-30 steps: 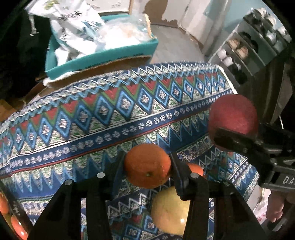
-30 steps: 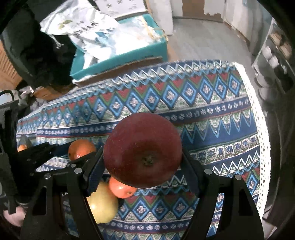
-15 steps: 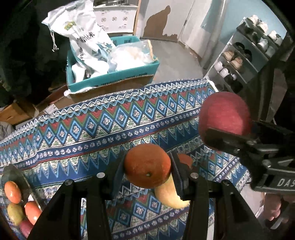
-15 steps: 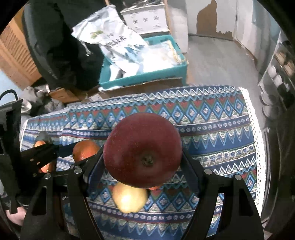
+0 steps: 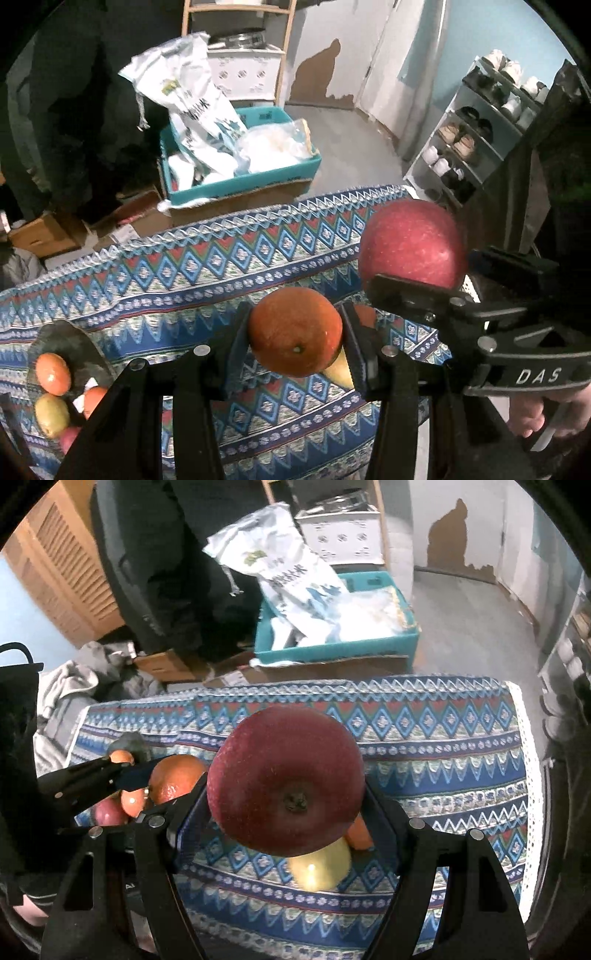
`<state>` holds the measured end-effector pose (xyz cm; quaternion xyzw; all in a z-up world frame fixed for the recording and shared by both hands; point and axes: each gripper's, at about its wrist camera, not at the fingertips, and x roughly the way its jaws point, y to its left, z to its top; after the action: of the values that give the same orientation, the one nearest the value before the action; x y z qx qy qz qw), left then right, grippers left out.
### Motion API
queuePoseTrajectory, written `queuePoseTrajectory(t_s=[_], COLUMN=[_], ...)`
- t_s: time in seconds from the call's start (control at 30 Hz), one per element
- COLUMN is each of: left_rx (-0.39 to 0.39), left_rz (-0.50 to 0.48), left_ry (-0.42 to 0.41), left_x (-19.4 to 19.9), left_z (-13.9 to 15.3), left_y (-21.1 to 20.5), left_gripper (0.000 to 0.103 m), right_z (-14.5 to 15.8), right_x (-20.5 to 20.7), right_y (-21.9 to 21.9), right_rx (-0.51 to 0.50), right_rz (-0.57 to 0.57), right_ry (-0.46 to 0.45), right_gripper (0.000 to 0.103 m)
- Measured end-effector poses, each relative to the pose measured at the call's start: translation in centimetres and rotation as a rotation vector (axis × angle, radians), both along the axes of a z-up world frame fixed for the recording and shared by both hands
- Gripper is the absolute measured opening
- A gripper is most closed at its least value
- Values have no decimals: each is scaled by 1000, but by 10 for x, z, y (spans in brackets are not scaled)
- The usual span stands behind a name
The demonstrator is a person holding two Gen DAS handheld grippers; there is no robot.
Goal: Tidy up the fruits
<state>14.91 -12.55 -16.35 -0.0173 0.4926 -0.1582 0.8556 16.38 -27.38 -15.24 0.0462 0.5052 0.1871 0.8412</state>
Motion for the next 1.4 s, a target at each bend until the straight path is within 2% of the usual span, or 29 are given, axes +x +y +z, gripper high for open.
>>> queuePoseTrajectory(t_s=[0.17,0.3,0.53,1.03,1.4], left_rx=[-21,1,-11,-25,-51], left_rz=[26,36,78,193,278], left_ry=[-9,-40,-47,-84,-80], left_x=[-9,-20,-35,-57,-67], left_z=[9,16,21,34,33], left_y=[21,34,66,134,178], left_gripper=[48,48,48,48,48], right_z=[10,19,31,41,42], right_x=[-4,-7,-12,-15,-14], right_y=[13,28,51,112,156], right_rx=[21,25,32,40,42], right_rz=[24,49,93,198,266], right_ry=[-11,-26,-47,-59,-47], right_gripper=[77,77,77,77,77])
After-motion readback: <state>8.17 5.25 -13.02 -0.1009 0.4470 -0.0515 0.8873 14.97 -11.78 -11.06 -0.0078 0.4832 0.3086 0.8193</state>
